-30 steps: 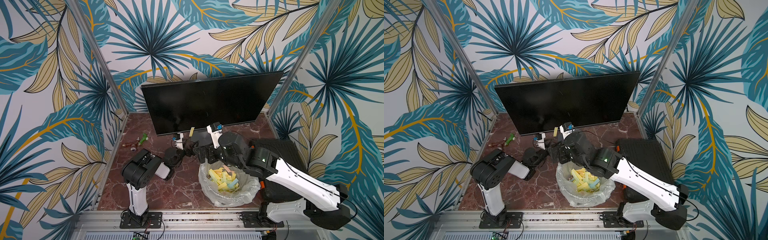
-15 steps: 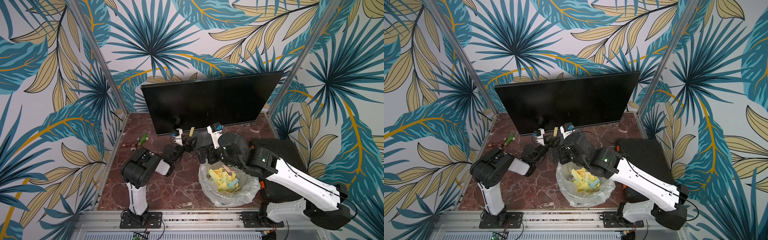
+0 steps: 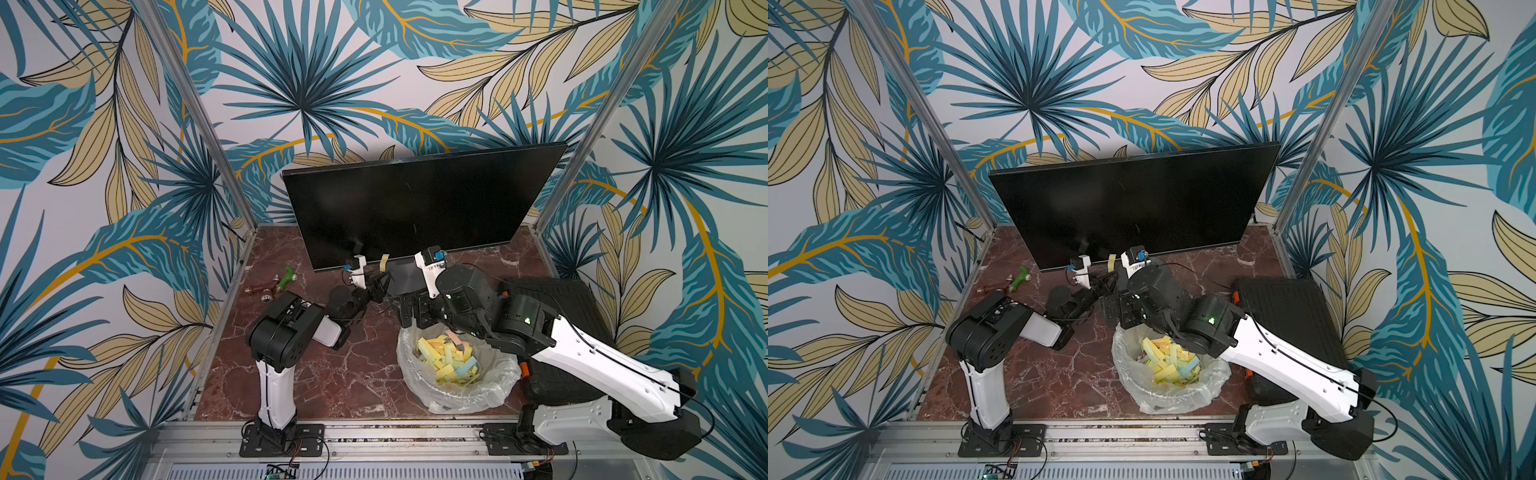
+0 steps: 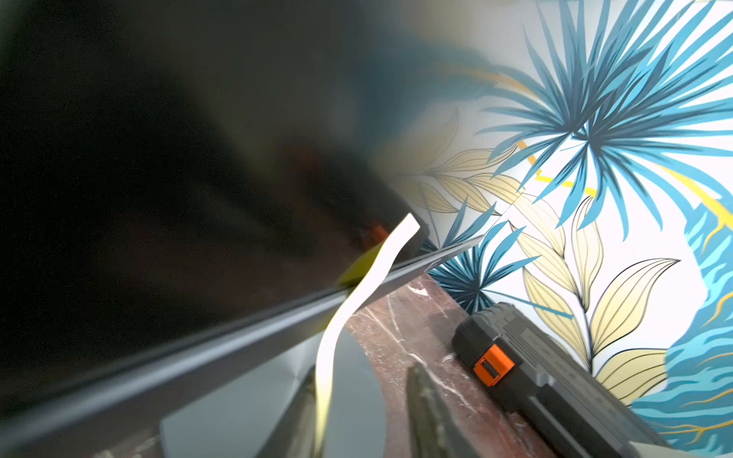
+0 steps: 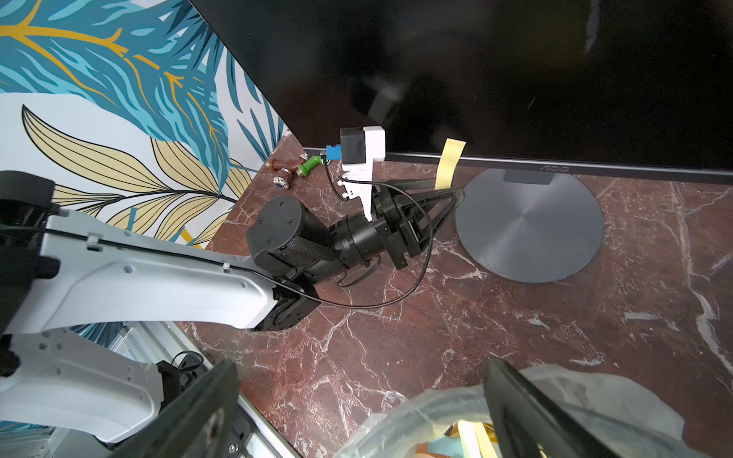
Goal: Remove the sticky note from the monitor
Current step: Tear off the sticky note from the monitor.
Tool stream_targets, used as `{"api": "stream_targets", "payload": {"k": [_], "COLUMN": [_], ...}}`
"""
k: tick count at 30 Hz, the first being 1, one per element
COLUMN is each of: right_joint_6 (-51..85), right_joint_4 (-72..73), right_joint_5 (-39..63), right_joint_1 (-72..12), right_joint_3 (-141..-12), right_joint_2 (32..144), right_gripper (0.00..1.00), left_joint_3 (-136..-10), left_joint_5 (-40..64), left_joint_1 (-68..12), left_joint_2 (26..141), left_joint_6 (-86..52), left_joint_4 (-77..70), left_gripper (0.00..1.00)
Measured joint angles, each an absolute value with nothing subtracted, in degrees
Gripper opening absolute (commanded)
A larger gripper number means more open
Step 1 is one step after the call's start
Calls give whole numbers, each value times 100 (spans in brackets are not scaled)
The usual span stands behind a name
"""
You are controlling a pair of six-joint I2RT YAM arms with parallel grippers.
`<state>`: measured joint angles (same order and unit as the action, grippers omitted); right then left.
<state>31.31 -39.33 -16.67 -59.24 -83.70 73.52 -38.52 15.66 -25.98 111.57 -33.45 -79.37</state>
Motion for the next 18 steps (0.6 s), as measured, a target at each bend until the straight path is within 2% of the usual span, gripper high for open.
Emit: {"api": "stream_targets", "payload": {"k": [7,18], "right_joint_6": [3155,3175], "right_joint_4": [-3933,-3929], "right_joint_5": [-1688,-1848], "right_joint_1": [-5924,-5924], "right_joint_3": [-8368,-8298], "right_joint_2": [7341,7144], "right_gripper": [99,99], "left_joint_3": [-3852,-3586], "left_joint_5": [1726,2008], "left_joint_1": [-2585,-2582], "left_joint_2": [11153,10709], "left_joint_6": [-3479,-3800], "left_joint_4": [-7959,-7931], "left_gripper": [1,0]}}
